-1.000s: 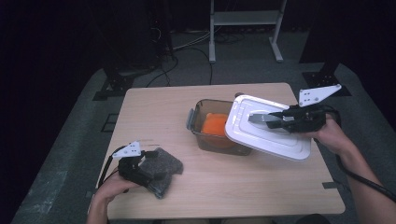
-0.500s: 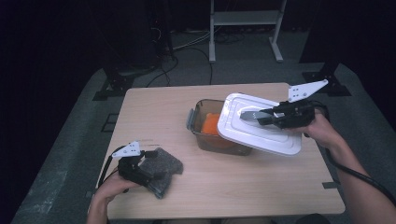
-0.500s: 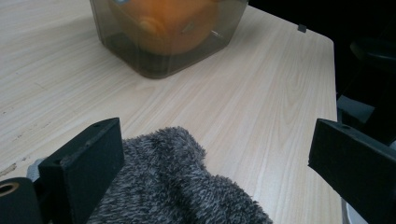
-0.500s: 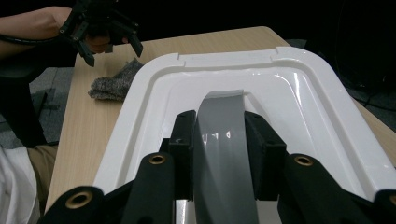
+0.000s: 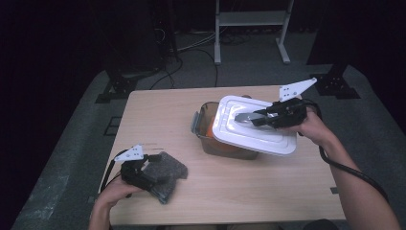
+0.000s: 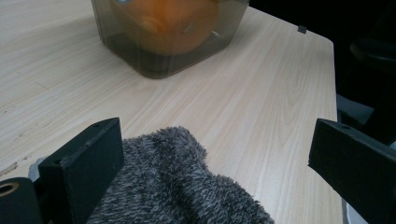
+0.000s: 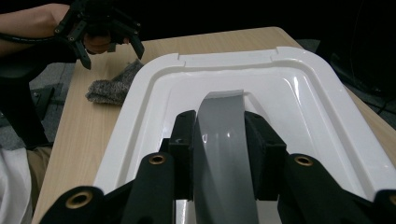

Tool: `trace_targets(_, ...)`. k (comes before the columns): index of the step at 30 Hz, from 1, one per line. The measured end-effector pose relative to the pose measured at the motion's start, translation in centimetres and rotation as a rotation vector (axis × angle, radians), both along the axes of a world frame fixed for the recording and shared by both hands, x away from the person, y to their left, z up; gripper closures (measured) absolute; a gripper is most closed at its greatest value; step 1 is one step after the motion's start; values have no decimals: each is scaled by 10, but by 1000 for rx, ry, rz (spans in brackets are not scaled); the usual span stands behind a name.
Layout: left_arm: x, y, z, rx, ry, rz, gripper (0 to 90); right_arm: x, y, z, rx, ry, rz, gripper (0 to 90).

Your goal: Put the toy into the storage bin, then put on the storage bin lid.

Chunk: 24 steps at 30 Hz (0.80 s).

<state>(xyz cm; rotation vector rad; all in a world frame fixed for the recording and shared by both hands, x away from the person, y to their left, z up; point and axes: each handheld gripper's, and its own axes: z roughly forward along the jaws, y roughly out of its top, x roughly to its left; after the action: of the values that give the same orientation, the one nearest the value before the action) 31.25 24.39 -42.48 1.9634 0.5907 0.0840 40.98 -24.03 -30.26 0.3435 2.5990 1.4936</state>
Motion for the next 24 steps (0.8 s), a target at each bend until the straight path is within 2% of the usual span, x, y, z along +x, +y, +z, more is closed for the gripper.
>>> trace_targets(6, 0, -2, 1, 0, -4, -6, 24, 7, 9, -3, 13, 1, 12, 661)
trace_targets(17, 2, -2, 2, 3, -9, -18, 24, 17, 27, -6, -5, 8, 41, 661)
trace_targets(24, 1, 1, 2, -9, -8, -8, 24, 29, 36, -7, -6, 12, 50, 661)
